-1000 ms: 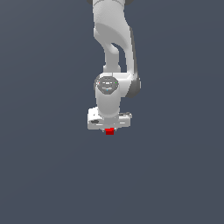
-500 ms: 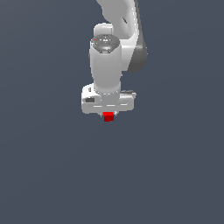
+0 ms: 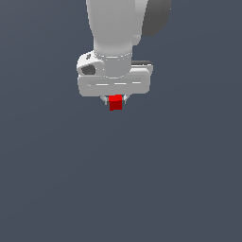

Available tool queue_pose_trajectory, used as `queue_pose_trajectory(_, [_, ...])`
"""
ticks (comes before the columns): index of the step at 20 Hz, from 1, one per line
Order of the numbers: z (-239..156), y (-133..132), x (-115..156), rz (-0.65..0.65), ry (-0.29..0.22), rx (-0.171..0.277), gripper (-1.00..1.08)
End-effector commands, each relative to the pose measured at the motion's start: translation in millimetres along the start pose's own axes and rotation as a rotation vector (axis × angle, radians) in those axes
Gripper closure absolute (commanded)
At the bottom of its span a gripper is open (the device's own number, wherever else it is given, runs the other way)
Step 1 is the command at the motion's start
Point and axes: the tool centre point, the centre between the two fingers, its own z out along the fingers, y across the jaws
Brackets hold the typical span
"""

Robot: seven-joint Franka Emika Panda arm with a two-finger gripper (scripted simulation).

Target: Pick up the red cube and move it to a goal position.

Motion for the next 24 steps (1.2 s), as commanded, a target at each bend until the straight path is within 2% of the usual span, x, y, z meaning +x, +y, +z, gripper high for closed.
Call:
queue_pose_trajectory(1, [-27.9, 0.4, -1.6, 0.0, -0.001, 0.0, 1.08])
queue_pose_trajectory(12, [-132.9, 2.7, -3.1, 0.0, -0.001, 0.0, 1.08])
queue_pose_trajectory(24, [-183.3, 4.5, -1.6, 0.001, 0.0, 0.0, 1.08])
